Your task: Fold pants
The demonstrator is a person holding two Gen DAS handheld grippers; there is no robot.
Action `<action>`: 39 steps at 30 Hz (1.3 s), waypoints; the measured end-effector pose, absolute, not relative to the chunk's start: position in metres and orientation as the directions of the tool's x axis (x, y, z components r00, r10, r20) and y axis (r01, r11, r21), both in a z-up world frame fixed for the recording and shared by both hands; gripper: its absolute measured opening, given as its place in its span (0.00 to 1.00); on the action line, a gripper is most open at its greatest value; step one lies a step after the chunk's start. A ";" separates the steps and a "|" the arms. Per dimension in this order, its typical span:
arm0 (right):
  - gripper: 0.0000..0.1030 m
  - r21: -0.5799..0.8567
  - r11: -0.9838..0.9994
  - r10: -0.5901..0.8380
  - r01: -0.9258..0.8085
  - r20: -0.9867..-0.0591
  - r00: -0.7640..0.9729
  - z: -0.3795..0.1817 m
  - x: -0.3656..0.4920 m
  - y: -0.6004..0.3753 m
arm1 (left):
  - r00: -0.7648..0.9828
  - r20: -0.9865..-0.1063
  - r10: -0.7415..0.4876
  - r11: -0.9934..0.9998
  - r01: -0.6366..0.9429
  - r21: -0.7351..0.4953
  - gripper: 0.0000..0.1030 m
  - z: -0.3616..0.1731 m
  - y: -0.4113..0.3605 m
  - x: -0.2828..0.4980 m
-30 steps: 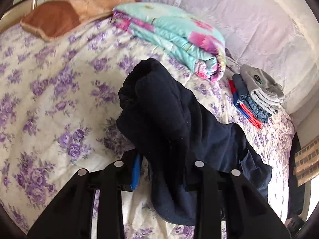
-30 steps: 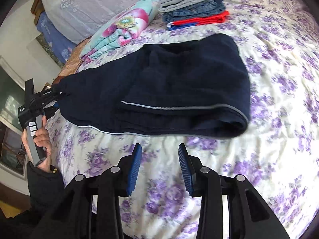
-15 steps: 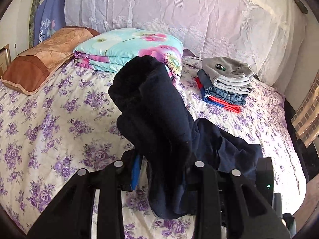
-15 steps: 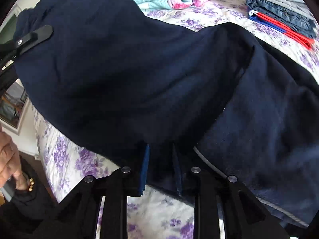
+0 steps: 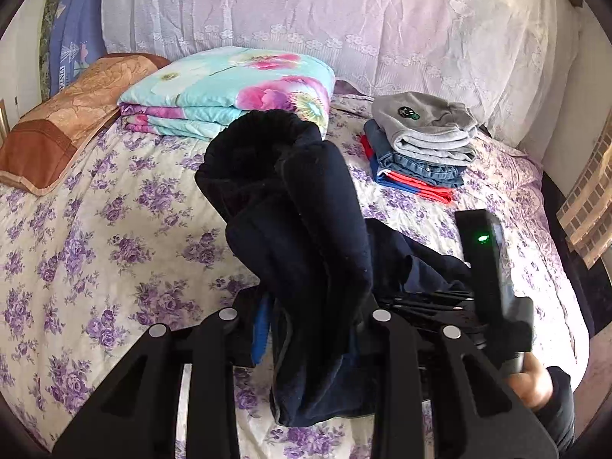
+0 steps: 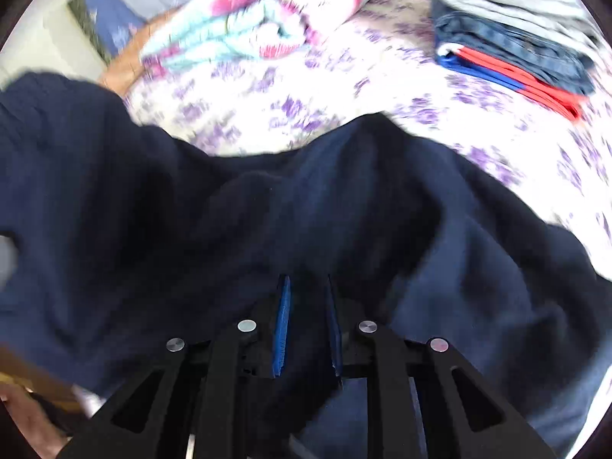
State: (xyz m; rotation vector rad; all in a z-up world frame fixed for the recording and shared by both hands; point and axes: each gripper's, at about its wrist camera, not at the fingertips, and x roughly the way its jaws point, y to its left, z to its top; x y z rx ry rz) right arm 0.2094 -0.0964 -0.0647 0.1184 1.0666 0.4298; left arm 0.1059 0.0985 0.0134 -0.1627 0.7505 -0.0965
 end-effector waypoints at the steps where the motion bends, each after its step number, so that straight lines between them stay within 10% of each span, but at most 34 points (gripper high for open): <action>1: 0.18 0.293 0.916 0.391 -0.273 -0.799 0.457 -0.051 0.197 -0.118 | 0.727 -0.671 -0.149 0.985 0.050 -0.164 0.28 0.016 0.085 0.105; 11: 0.22 0.350 0.929 0.183 0.117 -0.713 0.677 -0.051 0.048 -0.342 | 0.597 -0.748 -0.290 0.939 0.326 -0.104 0.27 -0.020 -0.118 0.128; 16: 0.22 0.389 0.898 0.194 0.205 -0.769 0.609 -0.100 0.037 -0.371 | 0.533 -0.832 -0.155 0.909 0.406 0.091 0.28 -0.099 -0.201 0.124; 19: 0.22 0.394 0.898 0.207 0.196 -0.770 0.603 -0.103 0.051 -0.369 | 0.524 -0.824 -0.214 0.878 0.472 0.073 0.56 -0.083 -0.202 0.102; 22: 0.48 0.451 0.884 0.276 0.125 -0.717 0.640 -0.088 0.063 -0.362 | 0.453 -0.807 -0.378 0.830 0.551 -0.080 0.61 -0.048 -0.183 0.078; 26: 0.53 0.518 0.855 0.400 0.010 -0.672 0.623 -0.074 0.078 -0.333 | 0.602 -0.720 -0.346 0.884 0.467 -0.035 0.75 -0.008 -0.134 0.062; 39: 0.70 0.587 0.810 0.511 -0.009 -0.697 0.504 -0.085 0.143 -0.279 | 0.492 -0.854 -0.171 0.968 0.246 -0.052 0.77 -0.103 -0.058 0.134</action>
